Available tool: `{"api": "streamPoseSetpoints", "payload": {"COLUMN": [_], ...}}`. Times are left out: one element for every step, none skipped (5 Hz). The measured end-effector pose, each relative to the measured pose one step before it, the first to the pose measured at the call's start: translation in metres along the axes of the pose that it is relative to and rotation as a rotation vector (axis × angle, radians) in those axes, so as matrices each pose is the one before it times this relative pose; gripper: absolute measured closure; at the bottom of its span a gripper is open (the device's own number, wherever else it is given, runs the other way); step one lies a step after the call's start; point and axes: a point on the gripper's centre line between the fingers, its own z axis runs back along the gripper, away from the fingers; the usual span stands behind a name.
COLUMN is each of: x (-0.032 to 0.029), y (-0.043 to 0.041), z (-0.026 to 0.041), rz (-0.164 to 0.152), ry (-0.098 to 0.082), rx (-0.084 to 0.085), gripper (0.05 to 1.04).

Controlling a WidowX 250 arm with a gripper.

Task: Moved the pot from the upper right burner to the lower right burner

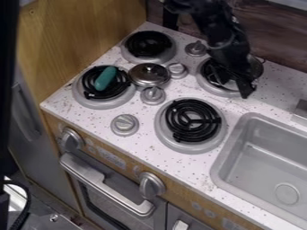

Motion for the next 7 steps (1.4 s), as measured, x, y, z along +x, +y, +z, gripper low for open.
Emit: {"api": "streamPoseSetpoints", "payload": {"x": [0.01854, 0.01019, 0.01090, 0.00714, 0.00919, -0.00622, -0.01043], "y": [-0.00379, 0.00400, 0.01164, 0.01028, 0.01016, 0.00381, 0.00138], "z": [-0.01393, -0.01677, -0.01254, -0.01073, -0.00340, -0.01303, -0.01265], "rz": [-0.0508, -0.0148, 0.0003, 0.0086, 0.0198, 0.0157, 0.0163], "ry": [-0.0316, -0.0200, -0.0087, -0.0082, -0.0207, 0.0322, 0.0427], "rx": [0.0198, 0.0244, 0.0347, 0.0271, 0.0238, -0.0025, -0.0026], "gripper": [0.083, 0.083, 0.083, 0.083, 0.083, 0.083, 0.118]}}
